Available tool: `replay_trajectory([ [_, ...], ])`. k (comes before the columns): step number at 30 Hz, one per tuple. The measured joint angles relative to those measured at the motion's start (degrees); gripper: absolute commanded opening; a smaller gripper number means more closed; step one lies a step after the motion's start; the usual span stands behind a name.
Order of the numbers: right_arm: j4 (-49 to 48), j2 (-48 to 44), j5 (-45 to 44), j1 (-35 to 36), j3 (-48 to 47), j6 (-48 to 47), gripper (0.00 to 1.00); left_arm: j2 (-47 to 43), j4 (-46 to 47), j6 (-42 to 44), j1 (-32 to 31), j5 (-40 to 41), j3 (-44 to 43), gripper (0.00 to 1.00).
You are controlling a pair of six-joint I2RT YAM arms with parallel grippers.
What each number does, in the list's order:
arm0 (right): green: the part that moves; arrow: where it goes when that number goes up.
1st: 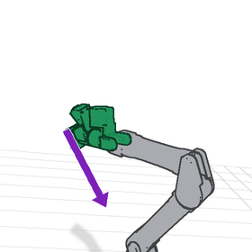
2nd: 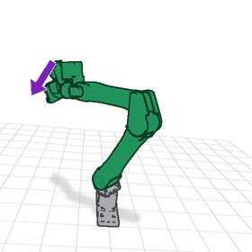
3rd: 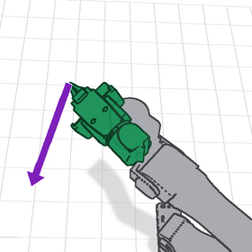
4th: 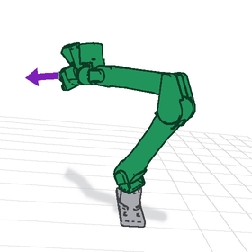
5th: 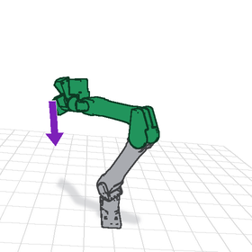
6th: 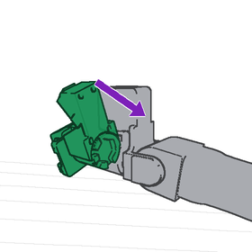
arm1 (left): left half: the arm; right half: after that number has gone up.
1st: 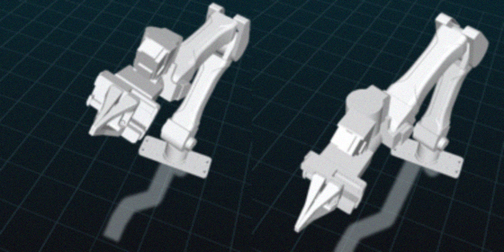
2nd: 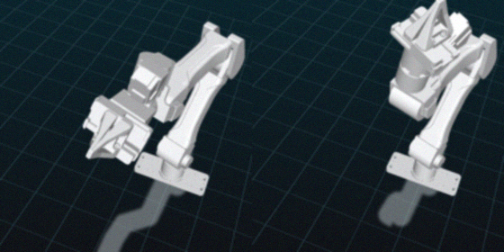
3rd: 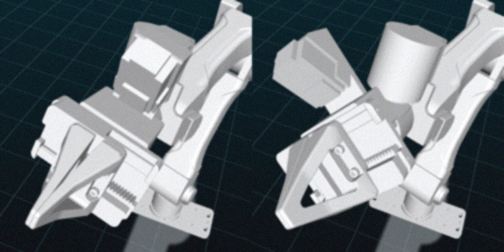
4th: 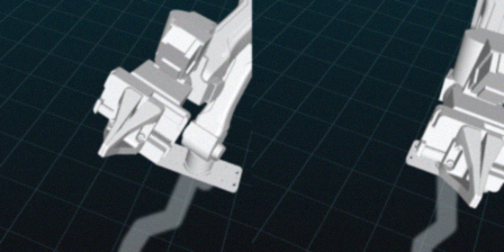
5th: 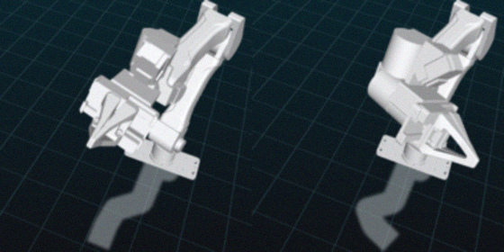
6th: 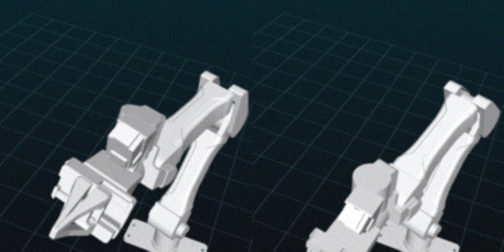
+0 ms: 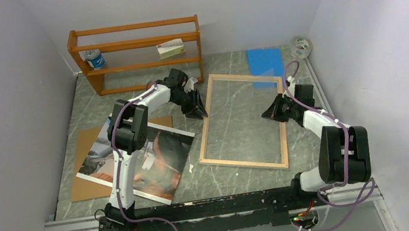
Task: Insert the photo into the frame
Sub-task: Place the photo frame item in the photo frame.
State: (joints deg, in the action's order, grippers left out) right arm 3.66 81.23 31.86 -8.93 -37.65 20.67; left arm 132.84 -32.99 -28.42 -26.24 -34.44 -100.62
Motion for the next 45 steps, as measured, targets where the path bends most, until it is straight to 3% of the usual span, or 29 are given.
replay_trajectory([
  [12, -1.68, -3.91, 1.18, 0.0, 0.72, -0.13, 0.02, 0.55, -0.81, 0.09, -0.02, -0.2, -0.79, 0.43],
  [19, -2.1, -3.98, 1.18, 0.0, 0.74, -0.2, 0.02, 0.94, -1.55, 0.09, -0.04, -0.28, -1.53, 0.48],
  [45, -4.35, -3.37, -0.04, 0.0, 0.42, -1.4, 0.02, 1.84, -3.06, 0.24, -0.2, -0.52, -3.02, 0.49],
])
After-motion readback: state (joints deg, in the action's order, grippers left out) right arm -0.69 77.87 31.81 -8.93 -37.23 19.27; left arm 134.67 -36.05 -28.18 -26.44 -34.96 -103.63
